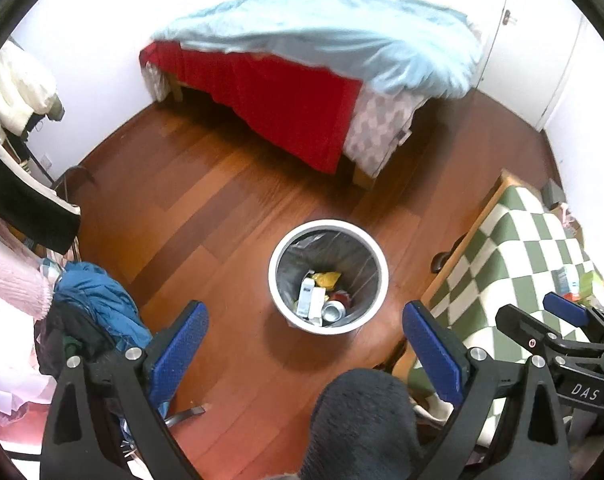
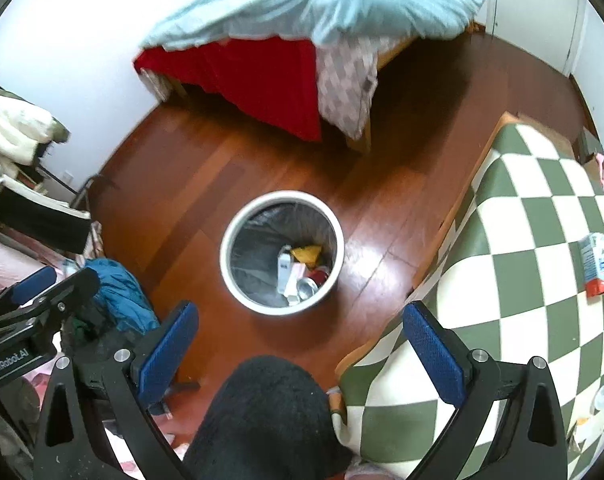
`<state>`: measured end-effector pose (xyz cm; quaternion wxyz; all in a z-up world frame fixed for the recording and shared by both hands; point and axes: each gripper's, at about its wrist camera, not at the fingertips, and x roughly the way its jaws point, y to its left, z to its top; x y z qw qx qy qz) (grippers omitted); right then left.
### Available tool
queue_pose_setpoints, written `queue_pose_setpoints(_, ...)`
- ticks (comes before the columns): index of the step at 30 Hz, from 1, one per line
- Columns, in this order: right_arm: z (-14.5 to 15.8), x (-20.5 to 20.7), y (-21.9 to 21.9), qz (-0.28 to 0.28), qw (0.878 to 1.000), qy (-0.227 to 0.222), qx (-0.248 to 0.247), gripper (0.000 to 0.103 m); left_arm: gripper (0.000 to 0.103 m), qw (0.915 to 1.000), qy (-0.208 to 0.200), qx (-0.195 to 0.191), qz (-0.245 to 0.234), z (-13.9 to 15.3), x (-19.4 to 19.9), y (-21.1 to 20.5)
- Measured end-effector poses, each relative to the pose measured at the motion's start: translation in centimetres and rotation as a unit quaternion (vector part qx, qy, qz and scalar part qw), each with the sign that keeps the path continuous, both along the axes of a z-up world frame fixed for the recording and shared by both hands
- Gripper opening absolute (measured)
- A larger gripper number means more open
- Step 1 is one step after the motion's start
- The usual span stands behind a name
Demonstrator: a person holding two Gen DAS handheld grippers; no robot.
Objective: Collect trash
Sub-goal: 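Swing both tools back toward the checkered table, then grasp the yellow snack wrapper with the left tool while the right tool grasps the clear plastic cup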
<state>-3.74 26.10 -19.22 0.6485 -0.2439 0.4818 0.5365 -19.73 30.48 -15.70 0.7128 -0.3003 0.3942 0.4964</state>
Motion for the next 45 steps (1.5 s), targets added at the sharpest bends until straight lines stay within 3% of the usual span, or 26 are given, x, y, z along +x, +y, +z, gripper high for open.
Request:
queue_pose_setpoints(6, 4.2, -0.1, -3.9, -0.004, 0.999, 0.011, 0.05, 0.103, 0.099, 0.9996, -0.009, 0.028, 0.004, 2.6, 0.4, -2.9)
queue_pose_setpoints(10, 5.5, 1.1, -7.3, -0.028, 0.996, 0.045, 0.07, 0.103, 0.099, 0.9991, -0.004, 0.042, -0.009, 2.6, 2.3, -4.4)
queue_pose_setpoints(17, 3.8, 8.0, -15.4, -0.138, 0.985, 0.088, 0.058, 0.103, 0.099, 0.9963, 0.023, 0.02, -0.08, -2.3, 10.9, -7.2)
queue_pose_setpoints(21, 1.1, 14.8, -22.1, -0.245, 0.965, 0.085, 0.039, 0.103, 0.102, 0.9871, 0.046, -0.018, -0.153, -6.8, 18.4, -9.3)
queue_pose_setpoints(25, -1.9, 22.6, -29.0, -0.346, 0.936, 0.069, 0.01, 0.102, 0.103, 0.9747, 0.068, -0.06, -0.204, -11.0, 25.2, -11.5)
queue_pose_setpoints(27, -3.8, 26.4, -31.9, -0.383, 0.921, 0.063, -0.009, 0.091, 0.103, 0.9677, 0.072, -0.086, -0.226, -13.0, 28.0, -12.4)
queue_pose_setpoints(29, -5.6, 29.5, -34.2, -0.408, 0.909, 0.075, -0.021, 0.067, 0.103, 0.9609, 0.081, -0.104, -0.244, -14.6, 30.8, -13.3)
queue_pose_setpoints(33, -8.8, 33.5, -36.9, -0.429, 0.897, 0.1, -0.029, 0.066, 0.103, 0.9524, 0.104, -0.106, -0.266, -16.2, 34.1, -15.0)
queue_pose_setpoints(36, -10.0, 34.8, -37.3, -0.428, 0.896, 0.115, -0.024, 0.059, 0.103, 0.949, 0.113, -0.102, -0.276, -16.4, 35.6, -15.9)
queue_pose_setpoints(39, -11.2, 35.7, -36.6, -0.424, 0.896, 0.127, -0.019, 0.05, 0.103, 0.9468, 0.12, -0.101, -0.281, -16.5, 36.3, -16.7)
queue_pose_setpoints(41, -11.9, 36.2, -36.4, -0.425, 0.895, 0.131, -0.011, 0.033, 0.103, 0.9446, 0.128, -0.097, -0.286, -16.3, 36.5, -17.4)
queue_pose_setpoints(45, -11.8, 35.9, -37.3, -0.431, 0.895, 0.114, 0.002, 0.032, 0.103, 0.9374, 0.123, -0.087, -0.314, -15.1, 37.7, -19.7)
